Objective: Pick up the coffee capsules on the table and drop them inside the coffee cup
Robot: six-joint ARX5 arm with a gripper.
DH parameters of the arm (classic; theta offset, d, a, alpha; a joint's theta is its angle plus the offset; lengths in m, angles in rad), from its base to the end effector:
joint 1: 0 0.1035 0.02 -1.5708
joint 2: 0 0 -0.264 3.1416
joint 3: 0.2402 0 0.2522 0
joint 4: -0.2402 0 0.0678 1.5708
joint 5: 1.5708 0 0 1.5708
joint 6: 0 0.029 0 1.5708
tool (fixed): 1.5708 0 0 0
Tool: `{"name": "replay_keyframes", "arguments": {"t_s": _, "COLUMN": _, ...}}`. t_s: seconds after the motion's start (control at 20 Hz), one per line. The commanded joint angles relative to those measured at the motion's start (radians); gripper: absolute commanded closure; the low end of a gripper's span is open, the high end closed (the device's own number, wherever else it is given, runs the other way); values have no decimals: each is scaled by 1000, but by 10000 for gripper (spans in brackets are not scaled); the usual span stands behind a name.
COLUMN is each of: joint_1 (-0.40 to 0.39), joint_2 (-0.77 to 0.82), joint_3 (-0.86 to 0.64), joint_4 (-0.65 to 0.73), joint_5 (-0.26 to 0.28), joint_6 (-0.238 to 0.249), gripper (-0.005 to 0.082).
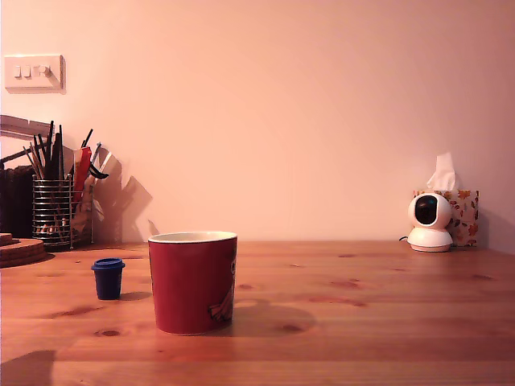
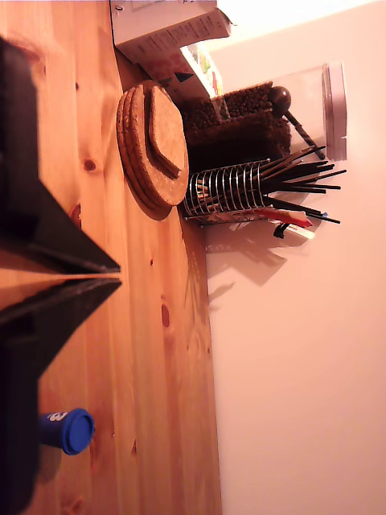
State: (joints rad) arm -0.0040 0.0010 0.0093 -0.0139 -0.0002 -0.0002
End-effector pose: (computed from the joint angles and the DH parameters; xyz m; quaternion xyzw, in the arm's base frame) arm 0.0973 -0.0004 0.1653 -0.0001 0.0028 -0.0019 1.0000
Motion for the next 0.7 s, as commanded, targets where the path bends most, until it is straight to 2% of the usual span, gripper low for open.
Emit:
{"name": "replay_keyframes", "arguments": {"t_s": 0.0, "joint_1": -79, "joint_2": -14, "joint_3": 89, "joint_4": -119, "joint_5": 105, "joint_6": -105, "gripper": 793}}
{"name": "replay_keyframes", "arguments": {"t_s": 0.35, "joint_1": -79, "joint_2": -14, "joint_3": 89, "joint_4": -119, "joint_5": 110, "joint_6": -105, "gripper": 793}}
{"name": "replay_keyframes", "arguments": {"t_s": 0.65, "joint_1": -79, "joint_2": -13, "joint_3": 89, "joint_4": -127, "joint_5": 224, "joint_6": -105, "gripper": 793}}
